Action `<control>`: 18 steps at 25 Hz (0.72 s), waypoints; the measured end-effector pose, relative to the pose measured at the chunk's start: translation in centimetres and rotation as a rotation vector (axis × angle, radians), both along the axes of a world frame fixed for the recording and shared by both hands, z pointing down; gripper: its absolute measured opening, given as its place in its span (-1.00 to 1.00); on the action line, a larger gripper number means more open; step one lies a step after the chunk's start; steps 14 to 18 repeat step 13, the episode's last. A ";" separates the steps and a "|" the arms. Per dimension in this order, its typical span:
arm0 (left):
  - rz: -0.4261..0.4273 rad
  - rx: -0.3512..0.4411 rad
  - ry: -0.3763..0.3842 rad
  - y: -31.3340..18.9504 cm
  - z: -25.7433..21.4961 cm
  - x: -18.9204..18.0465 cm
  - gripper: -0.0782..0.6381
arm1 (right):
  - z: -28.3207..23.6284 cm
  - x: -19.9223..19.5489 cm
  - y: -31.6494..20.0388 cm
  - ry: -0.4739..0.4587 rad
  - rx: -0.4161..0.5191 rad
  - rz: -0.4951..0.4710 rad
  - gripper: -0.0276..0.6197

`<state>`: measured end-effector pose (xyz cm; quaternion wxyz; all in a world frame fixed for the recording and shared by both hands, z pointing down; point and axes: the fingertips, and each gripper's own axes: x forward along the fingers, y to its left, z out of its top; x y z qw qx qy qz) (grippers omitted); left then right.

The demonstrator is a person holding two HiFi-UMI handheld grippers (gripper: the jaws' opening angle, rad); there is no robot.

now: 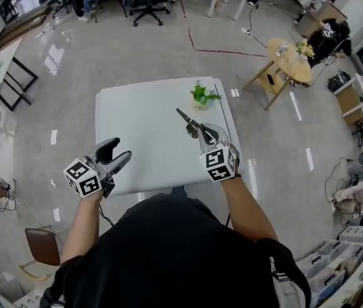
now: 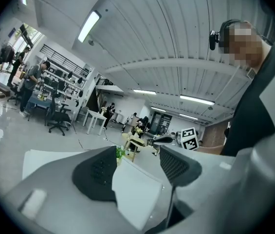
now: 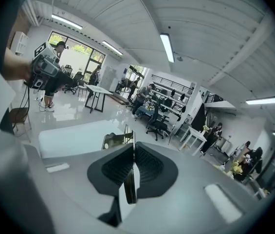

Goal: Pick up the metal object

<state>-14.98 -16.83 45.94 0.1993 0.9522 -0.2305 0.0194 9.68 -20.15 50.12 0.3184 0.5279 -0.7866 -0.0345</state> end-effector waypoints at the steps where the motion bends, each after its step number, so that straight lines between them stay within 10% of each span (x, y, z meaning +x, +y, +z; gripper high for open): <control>1: 0.002 0.002 -0.001 0.3 -0.1 -0.1 -0.04 | -0.4 -0.1 0.3 -0.003 0.008 0.001 -0.81; 18: 0.015 0.028 -0.002 2.7 -1.6 0.0 -0.04 | -2.3 -0.1 3.3 -0.020 0.044 0.020 -0.82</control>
